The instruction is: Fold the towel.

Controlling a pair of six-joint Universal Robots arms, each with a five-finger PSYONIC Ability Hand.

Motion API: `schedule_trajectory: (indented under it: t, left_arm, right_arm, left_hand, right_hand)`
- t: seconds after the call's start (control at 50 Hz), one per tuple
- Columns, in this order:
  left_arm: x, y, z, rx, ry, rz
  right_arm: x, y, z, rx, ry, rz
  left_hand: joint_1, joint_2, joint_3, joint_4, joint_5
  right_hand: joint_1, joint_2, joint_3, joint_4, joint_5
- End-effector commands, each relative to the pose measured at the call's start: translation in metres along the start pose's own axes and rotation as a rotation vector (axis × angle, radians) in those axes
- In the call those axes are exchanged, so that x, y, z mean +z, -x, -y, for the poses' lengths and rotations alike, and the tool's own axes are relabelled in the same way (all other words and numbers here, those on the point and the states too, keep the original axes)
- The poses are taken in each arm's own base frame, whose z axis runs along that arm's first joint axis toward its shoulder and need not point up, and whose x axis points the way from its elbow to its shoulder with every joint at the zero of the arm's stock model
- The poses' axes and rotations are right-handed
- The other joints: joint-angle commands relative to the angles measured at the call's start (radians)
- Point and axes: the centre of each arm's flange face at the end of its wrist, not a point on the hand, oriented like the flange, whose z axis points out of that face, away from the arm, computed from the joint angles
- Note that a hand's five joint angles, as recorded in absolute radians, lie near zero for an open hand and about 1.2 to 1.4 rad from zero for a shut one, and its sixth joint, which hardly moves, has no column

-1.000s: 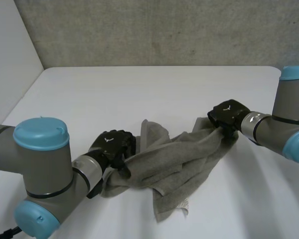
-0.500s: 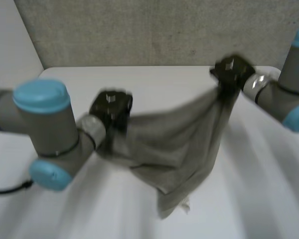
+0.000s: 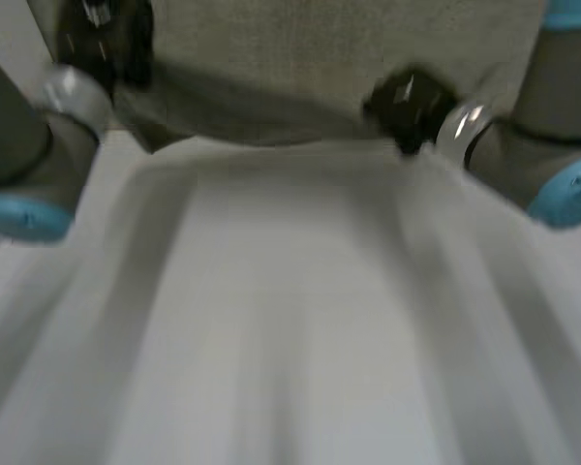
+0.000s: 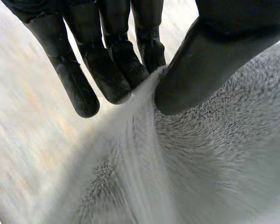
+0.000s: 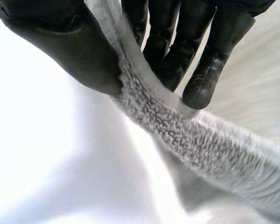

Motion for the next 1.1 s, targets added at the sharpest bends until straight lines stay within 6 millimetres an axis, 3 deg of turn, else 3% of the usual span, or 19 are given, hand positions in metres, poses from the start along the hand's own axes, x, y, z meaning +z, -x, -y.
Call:
schedule_trajectory:
  t: [0.02,0.06,0.08,0.1,0.14,0.26,0.38,0.42,0.56,0.6,0.68,1.1]
  left_arm:
    - [-0.061,-0.013,-0.083,-0.027,0.297,-0.144]
    - [-0.071,-0.012,-0.090,-0.035,0.334,-0.154]
    - [-0.079,-0.012,-0.097,-0.035,0.363,-0.161]
    - [-0.079,-0.011,-0.097,-0.035,0.363,-0.161]
    - [-0.091,-0.007,-0.106,-0.024,0.406,-0.157]
    - [-0.099,0.005,-0.110,0.008,0.435,-0.130]
    - [-0.102,0.028,-0.102,0.020,0.420,-0.065]
    - [-0.105,0.033,-0.097,0.023,0.411,-0.052]
    - [-0.106,0.033,-0.091,0.018,0.390,-0.078]
    - [-0.105,0.038,-0.093,0.017,0.389,-0.066]
    - [-0.104,0.043,-0.094,0.020,0.383,-0.050]
    - [-0.104,0.042,-0.096,-0.036,0.372,-0.039]
  right_arm:
    - [-0.034,0.074,-0.053,0.032,0.241,0.284]
    - [-0.040,0.082,-0.056,0.041,0.245,0.302]
    - [-0.046,0.088,-0.060,0.044,0.245,0.312]
    - [-0.046,0.088,-0.060,0.044,0.245,0.312]
    - [-0.054,0.095,-0.065,0.037,0.237,0.298]
    - [-0.060,0.097,-0.072,0.026,0.220,0.255]
    - [-0.071,0.096,-0.083,0.048,0.259,0.233]
    - [-0.072,0.088,-0.095,0.100,0.286,0.186]
    - [-0.071,0.073,-0.114,0.245,0.291,0.088]
    - [-0.071,0.067,-0.122,0.286,0.297,0.059]
    - [-0.073,0.064,-0.128,0.303,0.307,0.045]
    - [-0.059,0.079,-0.151,0.403,0.254,0.079]
  left_hand:
    - [0.148,0.044,0.058,0.044,0.108]
    - [0.148,0.044,0.058,0.044,0.108]
    - [0.148,0.044,0.058,0.044,0.108]
    - [0.148,0.044,0.058,0.044,0.108]
    - [0.148,0.044,0.058,0.044,0.108]
    - [0.148,0.044,0.058,0.044,0.108]
    - [0.148,0.044,0.058,0.044,0.108]
    - [0.148,0.044,0.058,0.044,0.108]
    - [0.148,0.044,0.058,0.044,0.108]
    - [0.148,0.044,0.058,0.044,0.108]
    - [0.148,0.044,0.058,0.044,0.108]
    - [0.148,0.044,0.058,0.044,0.108]
  right_hand:
    - [0.076,0.063,0.053,0.059,0.063]
    - [0.076,0.063,0.053,0.059,0.063]
    - [-0.213,-0.227,-0.237,-0.231,-0.227]
    - [-0.216,-0.230,-0.240,-0.234,-0.230]
    - [-1.128,-1.142,-1.152,-1.146,-1.142]
    - [-1.145,-1.159,-1.169,-1.163,-1.159]
    - [-1.145,-1.159,-1.169,-1.163,-1.159]
    - [-1.145,-1.159,-1.169,-1.163,-1.159]
    - [-1.123,-1.137,-1.147,-1.141,-1.137]
    - [-0.983,-0.997,-1.007,-1.001,-0.997]
    - [-0.939,-0.952,-0.962,-0.956,-0.952]
    - [-0.662,-0.676,-0.686,-0.680,-0.676]
